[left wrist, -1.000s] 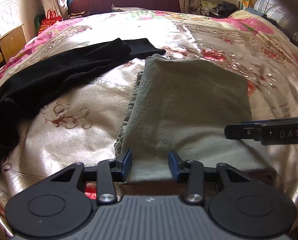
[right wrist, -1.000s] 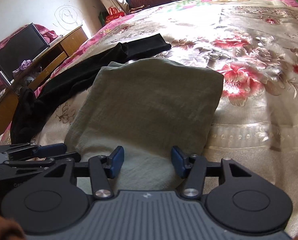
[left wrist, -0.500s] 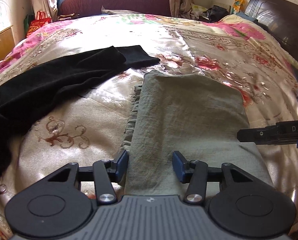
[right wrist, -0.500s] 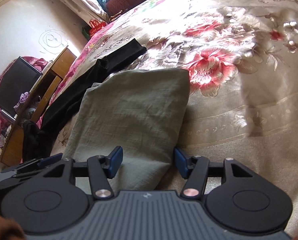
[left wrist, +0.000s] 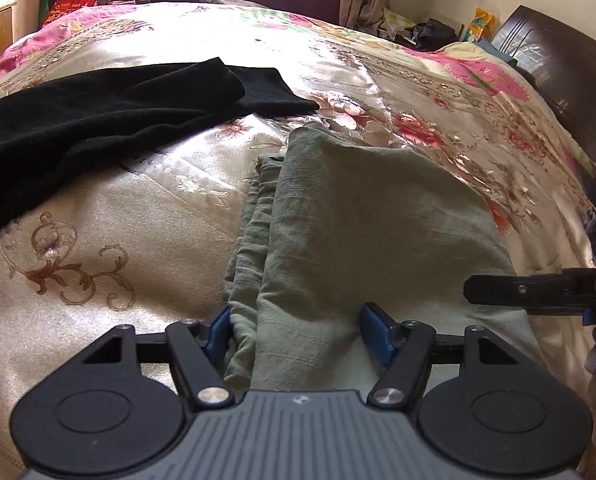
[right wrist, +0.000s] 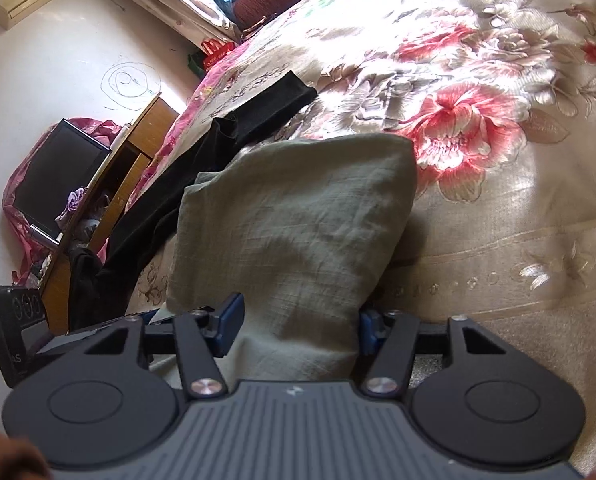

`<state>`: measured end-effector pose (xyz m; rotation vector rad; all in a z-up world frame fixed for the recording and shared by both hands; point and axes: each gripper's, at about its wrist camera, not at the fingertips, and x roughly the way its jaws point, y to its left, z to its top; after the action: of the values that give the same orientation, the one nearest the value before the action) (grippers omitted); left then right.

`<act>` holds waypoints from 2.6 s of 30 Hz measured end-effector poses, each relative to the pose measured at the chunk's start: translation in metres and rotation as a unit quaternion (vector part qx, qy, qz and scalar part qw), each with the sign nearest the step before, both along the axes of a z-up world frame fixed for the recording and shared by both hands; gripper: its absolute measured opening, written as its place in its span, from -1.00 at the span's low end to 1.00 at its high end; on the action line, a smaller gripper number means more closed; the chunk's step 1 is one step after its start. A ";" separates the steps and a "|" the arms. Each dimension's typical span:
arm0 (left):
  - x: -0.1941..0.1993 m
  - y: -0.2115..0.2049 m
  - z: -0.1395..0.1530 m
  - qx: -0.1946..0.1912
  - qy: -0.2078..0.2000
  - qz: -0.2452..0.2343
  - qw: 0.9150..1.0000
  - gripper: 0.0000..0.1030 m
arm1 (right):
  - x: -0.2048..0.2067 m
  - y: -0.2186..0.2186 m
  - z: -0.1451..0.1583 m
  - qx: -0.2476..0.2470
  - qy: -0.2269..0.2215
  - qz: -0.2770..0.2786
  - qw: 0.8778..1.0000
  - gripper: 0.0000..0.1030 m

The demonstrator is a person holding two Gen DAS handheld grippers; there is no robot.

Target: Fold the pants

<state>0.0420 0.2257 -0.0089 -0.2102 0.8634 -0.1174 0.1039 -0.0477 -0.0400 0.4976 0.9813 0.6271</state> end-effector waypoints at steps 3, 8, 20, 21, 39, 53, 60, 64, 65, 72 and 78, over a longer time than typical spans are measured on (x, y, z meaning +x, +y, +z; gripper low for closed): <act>-0.007 0.001 0.008 0.001 -0.012 0.001 1.000 0.08 | 0.006 0.007 0.005 0.002 0.009 -0.002 1.000 -0.63; -0.019 0.022 0.022 -0.039 -0.026 0.023 0.999 -0.28 | 0.005 0.036 0.025 0.021 -0.006 0.036 0.999 -0.69; -0.004 0.030 -0.004 -0.012 -0.008 0.019 1.000 0.22 | 0.023 0.063 -0.001 -0.008 0.025 0.053 0.998 -0.31; -0.004 0.029 -0.003 -0.014 -0.010 0.020 1.000 0.09 | 0.024 0.065 -0.003 -0.002 0.031 0.049 0.998 -0.40; -0.041 0.141 0.072 -0.034 -0.117 0.127 0.984 -0.34 | 0.075 0.187 0.094 0.066 -0.077 0.129 0.986 -0.82; -0.006 0.120 -0.002 -0.135 -0.018 0.119 0.983 0.13 | 0.123 0.094 -0.002 0.049 0.043 0.084 0.994 -0.50; 0.001 0.115 0.008 -0.154 -0.039 0.096 0.983 0.64 | 0.121 0.076 -0.014 0.091 0.047 0.121 0.987 -0.26; 0.013 0.111 0.008 -0.134 -0.014 0.074 0.988 0.64 | 0.125 0.069 -0.010 0.094 0.051 0.131 0.986 -0.25; 0.006 0.114 0.012 -0.124 -0.023 0.078 0.989 0.64 | 0.125 0.065 -0.007 0.094 0.049 0.128 0.986 -0.21; -0.008 0.115 0.035 -0.129 -0.061 0.076 0.987 0.84 | 0.118 0.064 -0.012 0.103 0.049 0.129 0.985 -0.03; 0.023 0.093 -0.006 -0.046 -0.003 0.096 0.994 0.94 | 0.116 0.071 -0.007 0.093 0.044 0.147 0.984 0.04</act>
<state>0.0646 0.3187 -0.0148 -0.3776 0.8279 0.0223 0.2195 0.0229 -0.0474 0.5525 1.0951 0.9759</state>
